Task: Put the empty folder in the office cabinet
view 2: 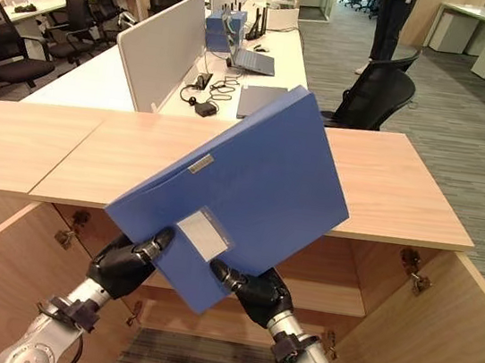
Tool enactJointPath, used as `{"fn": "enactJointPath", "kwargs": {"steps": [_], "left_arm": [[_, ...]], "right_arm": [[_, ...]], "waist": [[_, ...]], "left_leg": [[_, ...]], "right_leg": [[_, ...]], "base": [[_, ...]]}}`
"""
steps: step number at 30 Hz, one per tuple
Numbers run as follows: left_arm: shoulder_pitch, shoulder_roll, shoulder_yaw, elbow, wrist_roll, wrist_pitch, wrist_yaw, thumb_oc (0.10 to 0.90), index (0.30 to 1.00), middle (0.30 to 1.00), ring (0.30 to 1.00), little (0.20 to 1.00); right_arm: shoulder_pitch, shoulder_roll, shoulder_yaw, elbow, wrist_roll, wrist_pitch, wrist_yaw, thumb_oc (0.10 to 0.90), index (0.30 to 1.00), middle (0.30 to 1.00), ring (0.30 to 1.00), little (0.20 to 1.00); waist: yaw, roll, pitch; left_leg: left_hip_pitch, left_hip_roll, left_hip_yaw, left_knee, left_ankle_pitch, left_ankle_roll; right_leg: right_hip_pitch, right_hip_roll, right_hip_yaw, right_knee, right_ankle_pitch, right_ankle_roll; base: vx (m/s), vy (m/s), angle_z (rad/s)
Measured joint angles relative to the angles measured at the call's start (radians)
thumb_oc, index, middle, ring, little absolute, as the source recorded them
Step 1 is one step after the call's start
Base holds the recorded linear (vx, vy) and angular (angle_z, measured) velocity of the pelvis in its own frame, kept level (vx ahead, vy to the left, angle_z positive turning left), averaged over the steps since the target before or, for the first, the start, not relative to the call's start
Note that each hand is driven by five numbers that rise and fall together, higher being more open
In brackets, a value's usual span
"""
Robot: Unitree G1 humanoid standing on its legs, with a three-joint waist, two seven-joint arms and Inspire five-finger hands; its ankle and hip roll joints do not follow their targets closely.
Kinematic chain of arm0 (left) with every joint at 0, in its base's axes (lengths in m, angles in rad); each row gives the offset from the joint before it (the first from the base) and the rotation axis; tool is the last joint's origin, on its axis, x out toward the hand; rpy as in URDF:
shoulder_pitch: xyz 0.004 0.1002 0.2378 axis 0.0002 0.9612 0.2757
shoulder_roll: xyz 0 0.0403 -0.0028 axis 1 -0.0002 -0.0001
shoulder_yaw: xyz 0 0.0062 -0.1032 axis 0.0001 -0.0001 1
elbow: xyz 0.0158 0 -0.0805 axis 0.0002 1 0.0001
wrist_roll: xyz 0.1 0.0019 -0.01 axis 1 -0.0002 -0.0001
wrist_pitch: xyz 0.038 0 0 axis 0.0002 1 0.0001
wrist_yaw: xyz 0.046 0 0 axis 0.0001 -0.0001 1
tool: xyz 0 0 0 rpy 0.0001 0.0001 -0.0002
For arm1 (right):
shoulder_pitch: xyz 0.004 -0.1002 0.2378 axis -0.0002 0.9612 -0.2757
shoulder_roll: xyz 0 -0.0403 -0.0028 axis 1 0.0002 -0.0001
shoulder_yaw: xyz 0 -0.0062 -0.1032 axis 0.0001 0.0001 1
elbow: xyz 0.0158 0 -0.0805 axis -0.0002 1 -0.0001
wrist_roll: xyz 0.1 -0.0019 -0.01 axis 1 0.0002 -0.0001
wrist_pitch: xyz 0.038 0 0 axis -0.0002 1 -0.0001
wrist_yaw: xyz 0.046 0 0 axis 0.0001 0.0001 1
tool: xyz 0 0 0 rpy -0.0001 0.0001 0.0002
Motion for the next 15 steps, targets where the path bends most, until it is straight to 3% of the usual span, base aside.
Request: {"fn": "enactJointPath", "kwargs": {"steps": [15], "left_arm": [[0.039,0.041,0.051,0.036,0.022,0.038,-0.115,0.4,0.3,0.3,0.3,0.3]], "right_arm": [[0.006,-0.001,0.0,0.001,0.019,-0.01,-0.022,0.8,0.9,0.9,0.9,0.9]], "waist": [[0.006,0.003,-0.002]], "left_leg": [[0.005,0.0,0.001,0.0,0.001,0.001]], "right_leg": [[0.002,0.0,0.001,0.0,0.005,-0.007]], "base": [[0.0,0.0,0.0]]}}
